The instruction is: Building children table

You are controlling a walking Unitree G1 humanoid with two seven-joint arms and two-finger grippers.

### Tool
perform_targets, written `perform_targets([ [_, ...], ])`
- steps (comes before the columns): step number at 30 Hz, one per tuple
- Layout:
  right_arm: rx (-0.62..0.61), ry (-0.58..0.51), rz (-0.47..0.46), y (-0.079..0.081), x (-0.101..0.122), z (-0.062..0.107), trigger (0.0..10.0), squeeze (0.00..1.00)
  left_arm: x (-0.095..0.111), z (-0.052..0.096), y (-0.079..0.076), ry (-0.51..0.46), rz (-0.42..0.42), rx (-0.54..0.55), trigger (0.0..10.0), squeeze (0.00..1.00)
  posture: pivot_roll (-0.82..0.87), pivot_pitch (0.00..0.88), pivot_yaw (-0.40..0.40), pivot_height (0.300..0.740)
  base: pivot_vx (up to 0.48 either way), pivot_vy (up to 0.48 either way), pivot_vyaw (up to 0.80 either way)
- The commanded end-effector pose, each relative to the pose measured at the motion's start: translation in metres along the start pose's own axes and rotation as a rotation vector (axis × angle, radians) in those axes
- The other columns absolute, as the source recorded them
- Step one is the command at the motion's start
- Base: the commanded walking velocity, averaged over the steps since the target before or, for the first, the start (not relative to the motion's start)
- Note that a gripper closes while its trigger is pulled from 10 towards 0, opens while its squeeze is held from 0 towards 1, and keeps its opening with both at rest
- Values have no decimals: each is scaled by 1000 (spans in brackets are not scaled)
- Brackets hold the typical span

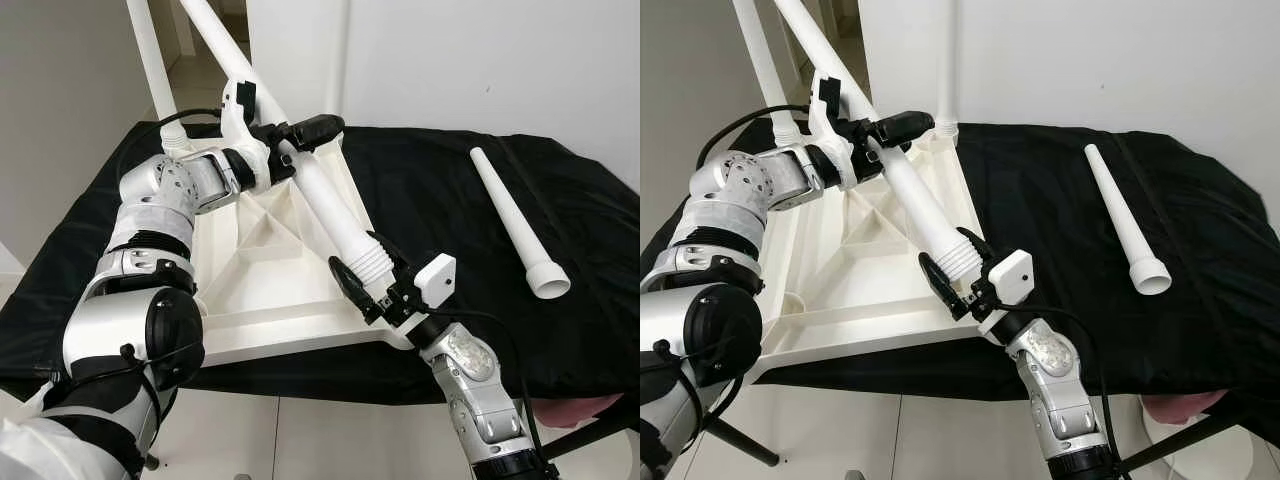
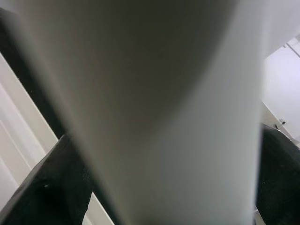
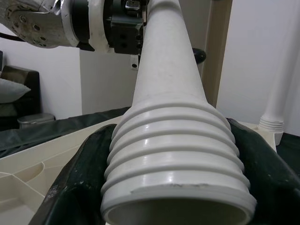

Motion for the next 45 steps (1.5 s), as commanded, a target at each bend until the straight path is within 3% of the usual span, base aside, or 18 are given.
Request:
perform_targets([
  [1,3,-25,1,0,6,-2,10000,0,4,0,-1,-9,-6,-17,10000,0,1,0,38,740,0,0,0],
  [5,7,-19,3,0,6,-2,10000,0,6,1,1,-17,-5,0,10000,0,0,0,39,740,0,0,0],
  [6,4,-17,3,-1,5,-2,10000,0,7,2,3,-20,-5,6,9294,0,0,0,39,740,0,0,0],
  [7,4,-17,3,-1,5,-2,10000,0,7,2,3,-20,-5,6,9294,0,0,0,39,740,0,0,0],
  [8,1,-15,2,-2,5,-1,10000,0,8,4,4,-31,3,14,2745,0,-1,0,40,740,0,0,0],
  [9,-2,-11,1,-2,4,-1,10000,0,10,5,7,-41,7,30,0,0,-2,0,42,740,0,0,0],
  [25,-15,34,0,-1,-4,3,10000,0,15,5,5,-66,-6,14,0,0,-8,0,52,740,0,0,0],
  [27,-22,36,-7,-2,-5,3,10000,51,15,4,5,-66,-4,10,0,0,-8,0,52,740,0,0,0],
  [28,-27,34,-20,-2,-5,3,10000,369,15,4,4,-68,-7,9,0,0,-8,0,52,740,0,0,0],
  [29,-33,31,-35,-3,-5,4,10000,1000,15,3,4,-60,-25,14,3961,0,-8,0,52,740,0,0,0],
  [30,-33,31,-35,-3,-5,4,10000,1000,15,3,4,-60,-25,14,3961,0,-8,0,52,740,0,0,0],
  [31,-36,28,-51,-3,-5,4,10000,1000,15,2,3,-55,-44,18,10000,0,-7,0,50,740,0,0,0],
  [38,-48,34,-66,-5,-4,4,10000,1000,20,-1,-3,-71,-119,15,10000,0,-5,5,41,740,0,0,0],
  [40,-137,73,-19,-16,-5,1,10000,1000,27,-3,-8,-97,-220,38,10000,0,-3,13,37,740,0,0,0],
  [43,-170,105,-1,-20,-7,-1,10000,1000,29,-4,-10,-104,-258,48,10000,0,-3,18,36,740,0,0,0],
  [44,-203,134,23,-25,-9,-2,10000,0,30,-4,-13,-106,-316,61,10000,0,-1,21,32,740,0,0,0],
  [45,-225,160,38,-28,-9,-5,10000,0,30,-6,-17,-116,-372,68,10000,0,0,25,31,740,0,0,0],
])
Point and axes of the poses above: a point about 5 cm out from each wrist's last joint towards the gripper, its own z axis pointing back from the gripper into the wrist, its own x axis along the axis of the wrist's last joint, y = z × x, the point moved 2 cm from there along -z, pointing out of the wrist towards the gripper, and after that the axes turned 14 degrees about -z, right-handed, at the moved point
